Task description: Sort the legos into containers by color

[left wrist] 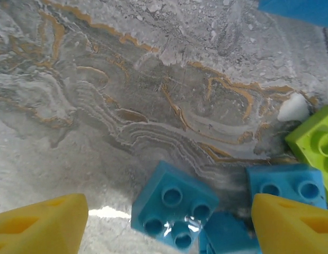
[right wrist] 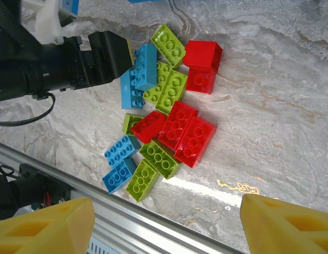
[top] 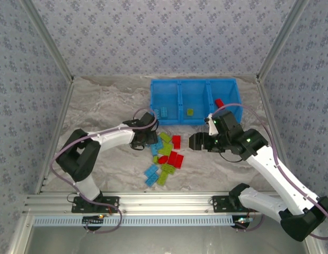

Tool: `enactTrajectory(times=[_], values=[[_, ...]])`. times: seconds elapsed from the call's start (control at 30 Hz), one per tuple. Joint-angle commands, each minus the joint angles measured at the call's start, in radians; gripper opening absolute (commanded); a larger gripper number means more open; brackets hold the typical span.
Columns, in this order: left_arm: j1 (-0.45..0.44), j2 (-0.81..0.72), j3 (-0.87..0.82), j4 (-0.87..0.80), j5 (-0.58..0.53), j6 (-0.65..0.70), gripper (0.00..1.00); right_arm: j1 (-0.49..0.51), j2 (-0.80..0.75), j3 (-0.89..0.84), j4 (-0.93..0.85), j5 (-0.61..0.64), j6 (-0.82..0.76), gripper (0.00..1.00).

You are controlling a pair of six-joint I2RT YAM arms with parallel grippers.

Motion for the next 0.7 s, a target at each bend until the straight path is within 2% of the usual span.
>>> enactTrajectory(times=[0.0,0.07,0.23,0.47,0.67], values=[[0.018,0.019,0.007,-0.014,-0.034,-0.001,0.7,0.009,0.001,0.002,-0.02,0.013,0.024,0.75],[0.029,0.013,-0.016,-0.013,-0.025,-0.001,0.65,0.014,0.001,-0.001,-0.02,0.013,0.029,0.75],[0.032,-0.037,-0.085,-0.018,-0.012,0.013,0.61,0.018,0.005,-0.01,-0.007,0.019,0.035,0.75],[0.048,-0.109,-0.196,-0.008,-0.02,0.001,0.42,0.05,0.037,-0.006,0.032,-0.027,0.061,0.75],[0.053,-0.25,-0.151,-0.077,-0.045,0.01,0.33,0.103,0.045,0.021,0.064,-0.039,0.075,0.76]])
